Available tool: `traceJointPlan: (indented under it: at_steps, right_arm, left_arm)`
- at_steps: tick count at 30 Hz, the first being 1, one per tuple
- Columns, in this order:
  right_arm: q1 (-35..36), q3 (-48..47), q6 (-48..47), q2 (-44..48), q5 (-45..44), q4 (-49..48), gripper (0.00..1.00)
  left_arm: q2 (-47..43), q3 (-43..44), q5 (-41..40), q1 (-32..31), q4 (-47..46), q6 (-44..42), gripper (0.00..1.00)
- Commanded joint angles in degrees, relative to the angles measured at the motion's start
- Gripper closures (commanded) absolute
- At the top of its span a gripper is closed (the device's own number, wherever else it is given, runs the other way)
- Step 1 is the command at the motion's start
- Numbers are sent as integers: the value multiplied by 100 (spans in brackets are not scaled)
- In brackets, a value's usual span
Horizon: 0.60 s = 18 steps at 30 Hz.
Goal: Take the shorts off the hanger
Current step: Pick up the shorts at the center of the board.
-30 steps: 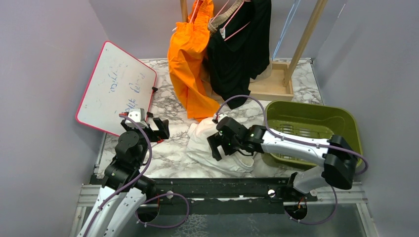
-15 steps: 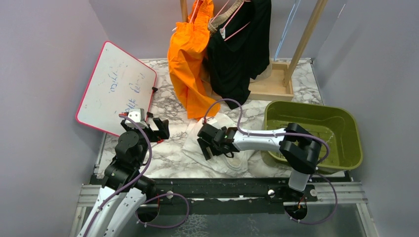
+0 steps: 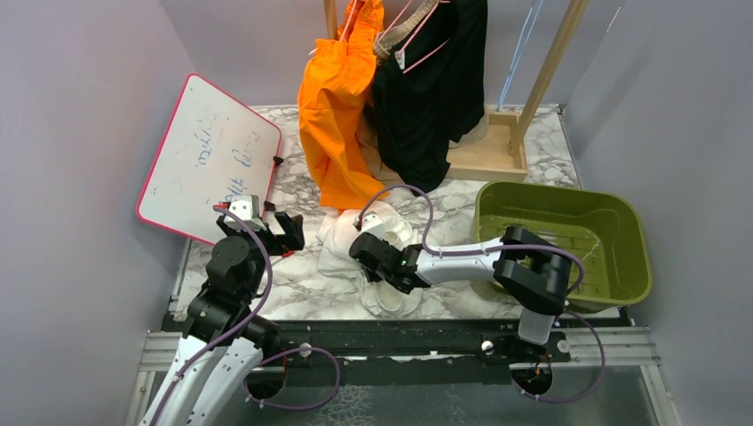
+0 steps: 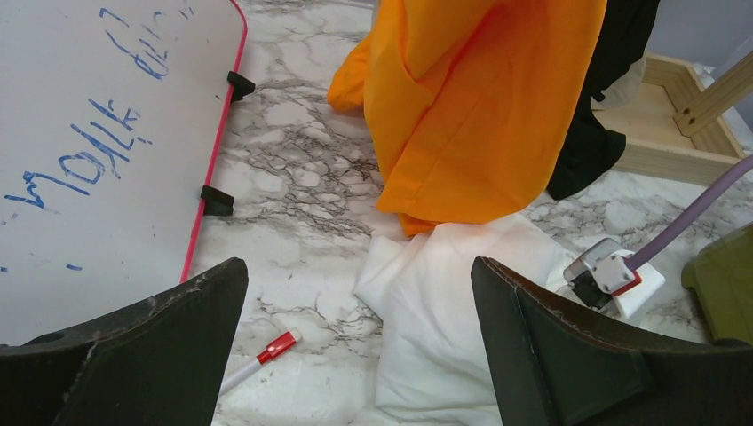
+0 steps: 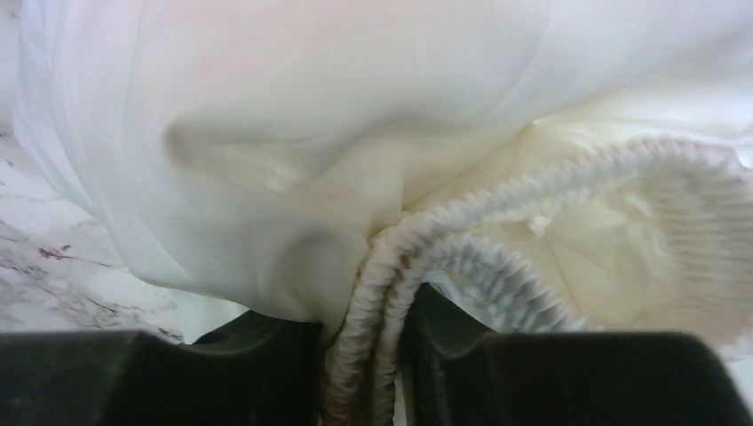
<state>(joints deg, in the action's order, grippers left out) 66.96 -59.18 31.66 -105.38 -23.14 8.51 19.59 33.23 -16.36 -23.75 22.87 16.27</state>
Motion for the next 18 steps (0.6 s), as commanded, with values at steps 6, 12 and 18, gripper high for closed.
traceJointPlan:
  at_steps: [6, 12, 18]
  right_arm:
    - [32, 630, -526, 769, 602, 569, 99]
    - [42, 1192, -767, 2817, 777, 207, 99]
    - [45, 1314, -814, 4466, 433, 579, 99]
  left_arm:
    - [-59, 123, -70, 17, -20, 16, 1]
    - [-52, 123, -62, 18, -20, 19, 1]
    - [-70, 122, -53, 14, -23, 25, 1]
